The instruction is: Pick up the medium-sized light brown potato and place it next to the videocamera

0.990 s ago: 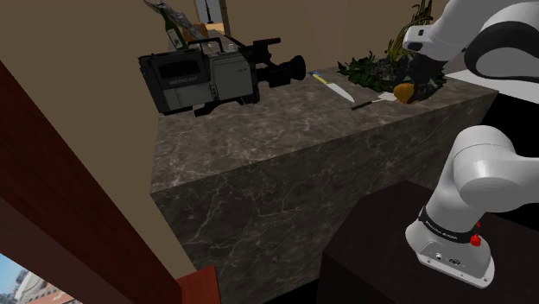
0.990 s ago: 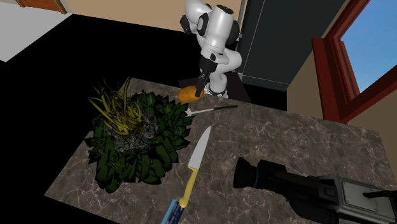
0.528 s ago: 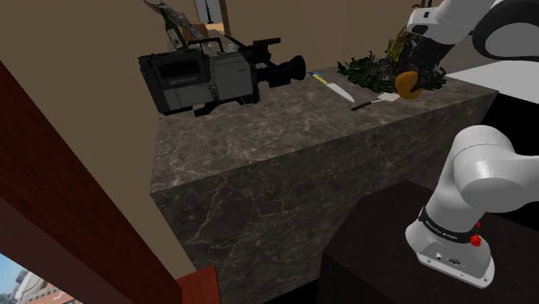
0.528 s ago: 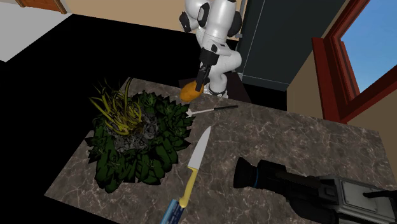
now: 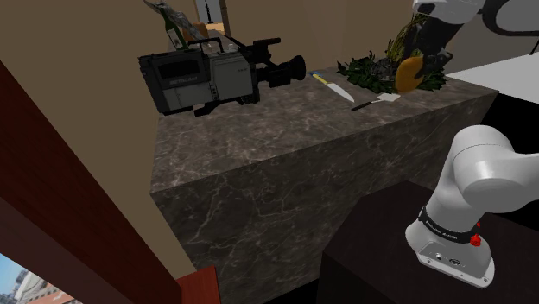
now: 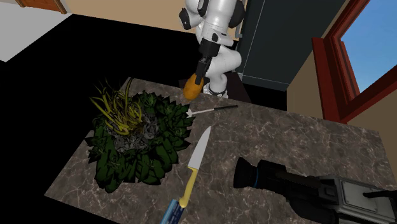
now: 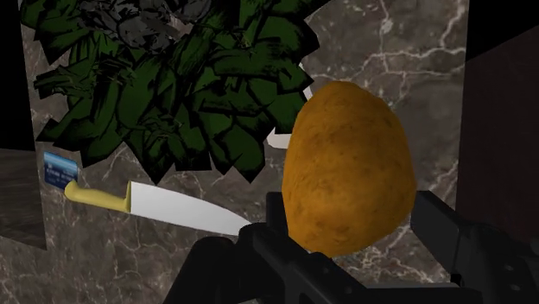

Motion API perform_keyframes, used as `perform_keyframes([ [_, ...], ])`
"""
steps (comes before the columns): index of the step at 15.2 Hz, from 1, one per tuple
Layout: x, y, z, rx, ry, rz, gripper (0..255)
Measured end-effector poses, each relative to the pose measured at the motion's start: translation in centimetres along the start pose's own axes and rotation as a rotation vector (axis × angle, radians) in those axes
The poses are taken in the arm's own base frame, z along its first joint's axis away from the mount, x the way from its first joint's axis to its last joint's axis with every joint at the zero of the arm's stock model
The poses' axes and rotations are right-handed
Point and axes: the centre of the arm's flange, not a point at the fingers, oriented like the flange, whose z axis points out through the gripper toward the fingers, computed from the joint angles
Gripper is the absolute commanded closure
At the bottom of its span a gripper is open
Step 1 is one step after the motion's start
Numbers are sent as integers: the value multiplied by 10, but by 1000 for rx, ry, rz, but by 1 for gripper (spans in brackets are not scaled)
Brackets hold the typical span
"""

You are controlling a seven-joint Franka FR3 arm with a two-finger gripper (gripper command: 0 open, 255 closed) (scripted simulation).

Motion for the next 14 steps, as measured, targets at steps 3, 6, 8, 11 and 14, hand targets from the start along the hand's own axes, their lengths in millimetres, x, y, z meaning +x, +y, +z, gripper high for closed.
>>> perform_keyframes([
  [3, -1, 8, -15, 0, 0, 0, 255],
  [6, -5, 14, -29, 0, 0, 0, 255],
  [8, -6, 19, -38, 0, 0, 0, 255],
  [11, -8, 29, -52, 0, 0, 0, 255],
  [14, -10, 36, -66, 0, 0, 0, 255],
])
